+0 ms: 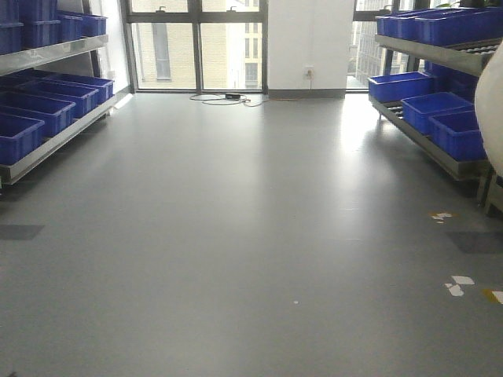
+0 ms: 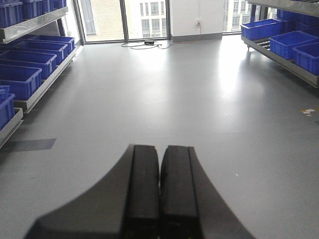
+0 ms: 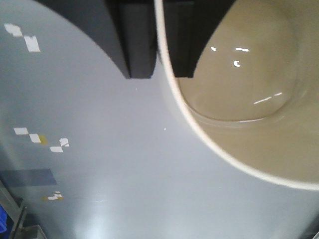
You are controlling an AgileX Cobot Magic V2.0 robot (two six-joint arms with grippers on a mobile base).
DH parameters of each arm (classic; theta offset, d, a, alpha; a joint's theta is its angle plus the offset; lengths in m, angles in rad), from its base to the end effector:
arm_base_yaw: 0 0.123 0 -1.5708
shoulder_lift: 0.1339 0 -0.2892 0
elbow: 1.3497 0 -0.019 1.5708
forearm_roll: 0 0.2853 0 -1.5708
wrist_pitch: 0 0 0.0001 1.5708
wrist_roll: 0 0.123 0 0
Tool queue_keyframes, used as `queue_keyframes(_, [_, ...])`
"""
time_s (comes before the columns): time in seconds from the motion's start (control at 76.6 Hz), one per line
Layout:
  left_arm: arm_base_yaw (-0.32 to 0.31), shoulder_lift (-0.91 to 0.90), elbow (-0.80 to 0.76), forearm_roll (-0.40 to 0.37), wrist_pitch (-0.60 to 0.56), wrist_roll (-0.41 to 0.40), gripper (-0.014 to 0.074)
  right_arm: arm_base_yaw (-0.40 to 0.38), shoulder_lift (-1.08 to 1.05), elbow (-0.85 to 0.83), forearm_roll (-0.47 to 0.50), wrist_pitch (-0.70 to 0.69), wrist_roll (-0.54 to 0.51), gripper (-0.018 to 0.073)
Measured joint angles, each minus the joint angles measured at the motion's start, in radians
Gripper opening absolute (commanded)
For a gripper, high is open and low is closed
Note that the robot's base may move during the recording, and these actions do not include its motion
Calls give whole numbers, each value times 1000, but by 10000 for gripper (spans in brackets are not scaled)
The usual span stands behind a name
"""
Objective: Move white bin to right shelf second layer
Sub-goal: 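Drive the base past the crate racks toward the roller shelf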
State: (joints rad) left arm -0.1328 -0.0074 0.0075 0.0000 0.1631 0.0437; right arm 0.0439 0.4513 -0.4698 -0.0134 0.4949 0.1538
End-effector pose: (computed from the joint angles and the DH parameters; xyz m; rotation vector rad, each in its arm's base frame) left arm 0.1173 -0.0157 0.1938 0.1452 1.6408 -0.0680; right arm 0.1543 0.0060 0.2850 0.1004 1.9592 0.1159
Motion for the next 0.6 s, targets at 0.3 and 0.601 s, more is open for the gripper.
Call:
queue_keyframes(0.3, [0, 0, 0, 0, 0, 0, 85, 0, 0, 0, 0, 0, 0, 29])
queue_keyframes(0.601, [0, 0, 0, 0, 0, 0, 85, 0, 0, 0, 0, 0, 0, 29])
